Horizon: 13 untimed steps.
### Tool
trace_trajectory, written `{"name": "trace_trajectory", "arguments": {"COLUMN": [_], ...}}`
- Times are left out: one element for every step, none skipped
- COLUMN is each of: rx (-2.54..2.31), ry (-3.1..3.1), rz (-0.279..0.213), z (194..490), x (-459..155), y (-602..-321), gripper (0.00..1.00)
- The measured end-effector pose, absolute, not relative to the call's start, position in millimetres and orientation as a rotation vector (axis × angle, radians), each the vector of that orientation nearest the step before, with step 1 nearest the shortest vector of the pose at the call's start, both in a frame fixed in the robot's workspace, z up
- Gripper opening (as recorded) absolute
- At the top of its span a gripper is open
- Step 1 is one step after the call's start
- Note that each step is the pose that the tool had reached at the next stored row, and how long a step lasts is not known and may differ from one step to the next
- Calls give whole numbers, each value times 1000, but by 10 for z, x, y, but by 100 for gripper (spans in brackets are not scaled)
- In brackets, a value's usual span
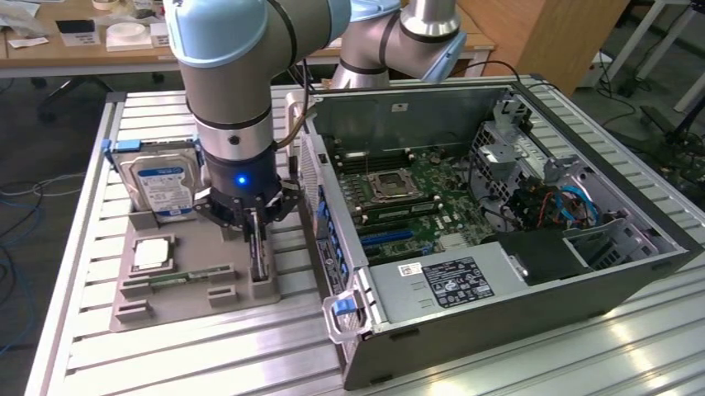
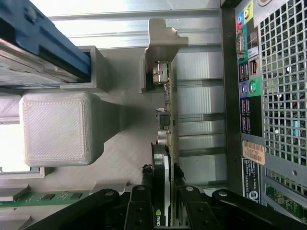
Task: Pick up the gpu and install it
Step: 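Pick up the gpu and move the gpu toward the slot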
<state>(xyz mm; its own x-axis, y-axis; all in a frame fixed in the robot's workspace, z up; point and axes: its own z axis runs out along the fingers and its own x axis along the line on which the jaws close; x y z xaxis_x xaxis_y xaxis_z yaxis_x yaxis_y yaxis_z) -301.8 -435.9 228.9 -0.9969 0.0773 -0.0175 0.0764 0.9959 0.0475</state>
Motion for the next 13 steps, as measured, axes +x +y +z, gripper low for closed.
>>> {"name": "trace_trajectory", "arguments": {"rx": [119,114,107,98,88,79,74,67,56,46,41,41,41], "ry": [3119,3119,3120,3120,3121,3121,3121,3121,3122,3122,3122,3122,3122], "rz": [73,73,73,73,73,74,74,74,74,74,74,74,74], "z": [2289,2289,2289,2288,2288,2288,2288,2288,2288,2288,2288,2288,2288], "x": [-3018,-3018,-3018,-3019,-3019,-3018,-3018,-3018,-3018,-3018,-3018,-3018,-3018], "y": [-4359,-4359,-4358,-4358,-4358,-4359,-4359,-4359,-4359,-4359,-4359,-4358,-4359], "gripper": [27,27,27,27,27,27,27,27,27,27,27,27,27]}}
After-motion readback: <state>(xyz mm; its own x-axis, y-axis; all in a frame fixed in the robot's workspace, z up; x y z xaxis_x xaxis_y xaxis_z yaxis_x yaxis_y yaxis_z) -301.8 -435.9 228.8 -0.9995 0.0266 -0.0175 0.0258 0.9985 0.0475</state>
